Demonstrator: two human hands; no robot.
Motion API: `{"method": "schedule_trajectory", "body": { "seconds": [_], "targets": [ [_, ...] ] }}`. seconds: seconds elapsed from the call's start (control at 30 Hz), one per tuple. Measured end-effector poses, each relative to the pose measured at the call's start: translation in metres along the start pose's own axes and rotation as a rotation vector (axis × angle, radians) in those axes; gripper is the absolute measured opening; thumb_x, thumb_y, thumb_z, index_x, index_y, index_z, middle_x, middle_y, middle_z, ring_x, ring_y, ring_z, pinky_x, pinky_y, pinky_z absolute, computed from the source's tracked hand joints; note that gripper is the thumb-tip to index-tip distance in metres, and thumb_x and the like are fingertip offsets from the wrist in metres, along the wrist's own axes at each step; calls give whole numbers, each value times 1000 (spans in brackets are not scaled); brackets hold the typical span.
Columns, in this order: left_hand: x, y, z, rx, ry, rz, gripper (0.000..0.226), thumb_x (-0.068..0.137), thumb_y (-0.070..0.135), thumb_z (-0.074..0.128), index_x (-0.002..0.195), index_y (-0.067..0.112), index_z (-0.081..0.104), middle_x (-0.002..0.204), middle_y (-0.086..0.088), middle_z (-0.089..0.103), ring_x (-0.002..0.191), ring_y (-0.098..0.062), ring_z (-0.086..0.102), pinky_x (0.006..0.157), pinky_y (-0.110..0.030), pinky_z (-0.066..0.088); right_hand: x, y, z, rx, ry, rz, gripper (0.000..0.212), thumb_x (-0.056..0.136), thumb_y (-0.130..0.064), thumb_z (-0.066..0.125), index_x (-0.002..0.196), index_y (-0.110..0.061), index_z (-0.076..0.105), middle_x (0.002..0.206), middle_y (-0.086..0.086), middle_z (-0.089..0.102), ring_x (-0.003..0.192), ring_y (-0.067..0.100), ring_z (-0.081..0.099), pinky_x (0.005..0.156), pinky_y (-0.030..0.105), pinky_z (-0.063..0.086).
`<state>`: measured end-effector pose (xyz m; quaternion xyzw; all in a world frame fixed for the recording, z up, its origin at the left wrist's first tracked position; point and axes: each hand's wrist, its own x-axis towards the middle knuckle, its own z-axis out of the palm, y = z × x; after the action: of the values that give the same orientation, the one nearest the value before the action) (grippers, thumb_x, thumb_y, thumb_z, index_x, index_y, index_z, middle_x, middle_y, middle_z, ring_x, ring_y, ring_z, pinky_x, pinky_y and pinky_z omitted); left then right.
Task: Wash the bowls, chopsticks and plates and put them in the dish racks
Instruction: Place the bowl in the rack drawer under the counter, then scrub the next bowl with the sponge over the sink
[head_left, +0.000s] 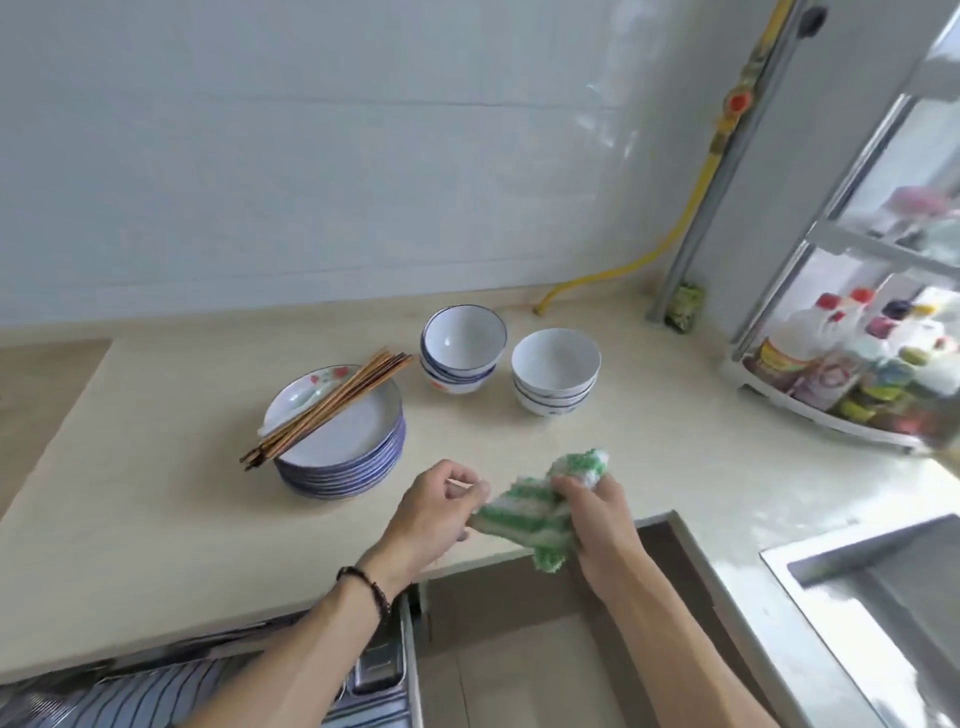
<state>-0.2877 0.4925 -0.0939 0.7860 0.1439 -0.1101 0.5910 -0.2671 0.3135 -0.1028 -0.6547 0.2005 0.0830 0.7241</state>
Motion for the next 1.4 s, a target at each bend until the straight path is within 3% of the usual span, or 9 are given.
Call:
{"method": "schedule_trajectory", "body": {
  "seconds": [0.2,0.33,0.47,0.57,0.67,0.8,1.0,1.23,1.4],
  "targets": [
    [85,36,37,-56,18,-7,21,97,25,63,114,13,60,107,-5,65,86,-22,73,72,-31,58,91,-42,-47,-285,144,-99,75,90,-4,58,152,-37,33,130,-3,47,94,31,68,87,51,58],
    [153,50,59,-108,40,-22,39,94,29,66,128,19,52,118,-3,59,85,-20,69,78,-34,58,165,-64,-54,-423,151,-48,48,87,-28,71,133,-25,58,113,11,66,90,33,69,85,50,59],
    [205,54,75,13,118,-66,79,80,48,65,148,18,40,142,-4,48,117,-32,62,99,-50,52,222,-81,-45,-557,169,-5,47,84,-50,72,110,-12,65,84,7,68,73,25,66,74,40,57],
    [227,60,81,75,146,-94,60,87,39,67,137,12,50,130,-5,53,109,-33,64,97,-48,53,249,-81,-36,-656,125,18,48,83,-55,69,107,-13,65,81,5,68,75,25,68,77,42,60],
    [243,61,87,101,161,-72,31,81,32,71,104,14,62,103,-3,66,89,-30,69,81,-47,60,264,-78,-28,-756,75,-2,40,85,-45,70,111,-15,61,84,3,67,80,24,67,74,37,57],
    [253,54,94,130,229,-66,34,69,25,74,99,16,61,99,-5,67,82,-29,70,74,-46,62,270,-75,-26,-794,13,-87,40,85,-18,62,125,-13,59,100,10,64,95,30,62,72,35,52],
    [241,68,99,59,289,-27,23,75,7,72,92,17,59,91,1,67,71,-27,73,72,-45,62,268,-80,-33,-708,-27,-134,52,85,-12,56,137,-18,55,105,11,64,81,23,63,53,25,48],
    [218,95,113,-11,316,99,43,77,21,73,114,21,51,111,2,59,99,-19,62,70,-32,54,241,-105,-59,-435,35,-57,46,84,-9,55,130,-16,58,97,10,66,86,33,69,67,46,62],
    [195,119,143,-373,42,-45,54,90,35,68,135,27,38,116,-2,59,102,-21,62,87,-45,58,196,-119,-96,-227,87,13,27,86,0,53,110,-5,63,80,8,63,64,22,61,52,28,50]
  ]
}}
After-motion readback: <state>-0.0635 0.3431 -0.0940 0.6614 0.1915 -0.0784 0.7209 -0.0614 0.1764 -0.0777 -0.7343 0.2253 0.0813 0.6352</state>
